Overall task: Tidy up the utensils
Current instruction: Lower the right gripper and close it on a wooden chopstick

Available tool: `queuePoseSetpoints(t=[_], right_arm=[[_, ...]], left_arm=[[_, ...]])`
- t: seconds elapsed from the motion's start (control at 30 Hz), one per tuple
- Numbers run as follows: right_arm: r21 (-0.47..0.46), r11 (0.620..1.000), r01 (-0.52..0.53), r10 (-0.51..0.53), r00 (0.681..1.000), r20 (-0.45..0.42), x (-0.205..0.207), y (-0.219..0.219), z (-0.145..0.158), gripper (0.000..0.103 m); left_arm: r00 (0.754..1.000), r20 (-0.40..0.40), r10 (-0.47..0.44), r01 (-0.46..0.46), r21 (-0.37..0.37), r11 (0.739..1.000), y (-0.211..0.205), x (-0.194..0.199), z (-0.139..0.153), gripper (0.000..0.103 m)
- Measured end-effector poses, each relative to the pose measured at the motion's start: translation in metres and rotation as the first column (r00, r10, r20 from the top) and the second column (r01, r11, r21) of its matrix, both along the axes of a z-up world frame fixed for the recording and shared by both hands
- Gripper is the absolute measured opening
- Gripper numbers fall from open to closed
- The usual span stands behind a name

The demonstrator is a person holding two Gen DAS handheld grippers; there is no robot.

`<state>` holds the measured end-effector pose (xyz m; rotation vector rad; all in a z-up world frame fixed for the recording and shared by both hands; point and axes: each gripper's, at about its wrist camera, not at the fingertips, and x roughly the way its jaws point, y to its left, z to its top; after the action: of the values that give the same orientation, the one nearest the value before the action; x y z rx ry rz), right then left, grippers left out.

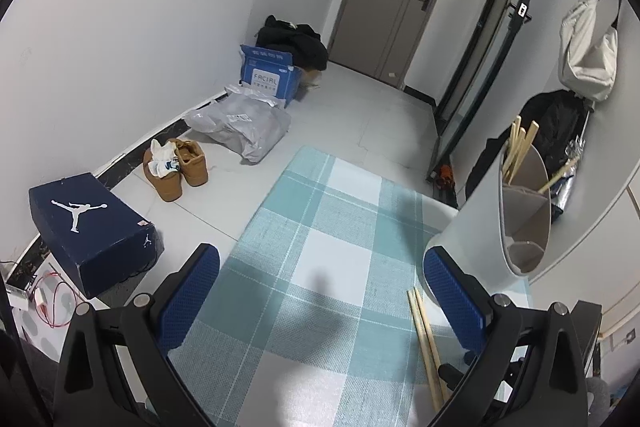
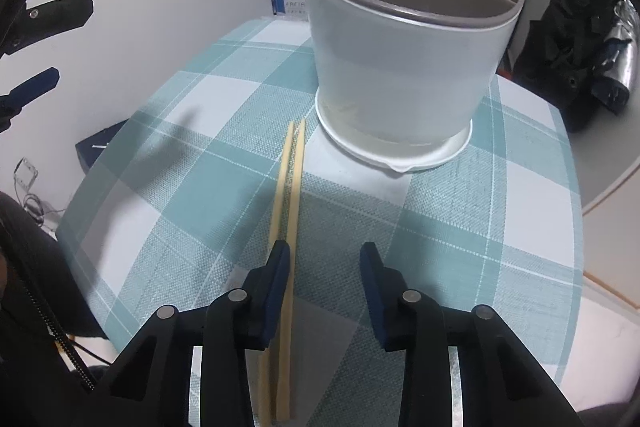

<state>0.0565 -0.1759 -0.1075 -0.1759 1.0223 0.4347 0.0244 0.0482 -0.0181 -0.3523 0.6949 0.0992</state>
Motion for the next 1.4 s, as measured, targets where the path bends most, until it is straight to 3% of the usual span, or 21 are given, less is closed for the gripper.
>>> queuePoseSetpoints(t=[0.37, 0.53, 0.77, 1.0, 1.4], right_arm=[[-0.071, 0.995, -0.076, 0.077, 0.997, 0.003, 0.0, 0.023, -0.001, 0.024], [-0.065, 0.994, -0.09, 0.088, 0.996, -0.031, 0.004, 0.029, 0.0, 0.005], [-0.015, 0.994, -0.107, 0.105, 0.988, -0.113, -0.005, 0.013, 0.006, 0.005], [-0.035, 0.994, -0.103, 0.095, 0.978, -0.187, -0.023, -0.021, 0.008, 0.005], [-0.064, 0.986, -0.153, 0.143, 0.98, -0.142, 0.004, -0.006, 0.005, 0.012]], left_arm=[[0.999, -0.029, 0.033, -0.033, -0.02, 0.999, 0.006, 0.003, -0.005, 0.1], [0.998, -0.036, 0.055, -0.056, -0.028, 0.998, 0.01, 0.002, -0.006, 0.1], [0.997, -0.037, 0.069, -0.071, -0.054, 0.996, 0.015, 0.003, -0.005, 0.1], [0.993, -0.03, 0.115, -0.117, -0.059, 0.991, 0.02, 0.004, -0.004, 0.1], [0.989, -0.053, 0.137, -0.139, -0.044, 0.989, 0.021, 0.005, -0.011, 0.1]])
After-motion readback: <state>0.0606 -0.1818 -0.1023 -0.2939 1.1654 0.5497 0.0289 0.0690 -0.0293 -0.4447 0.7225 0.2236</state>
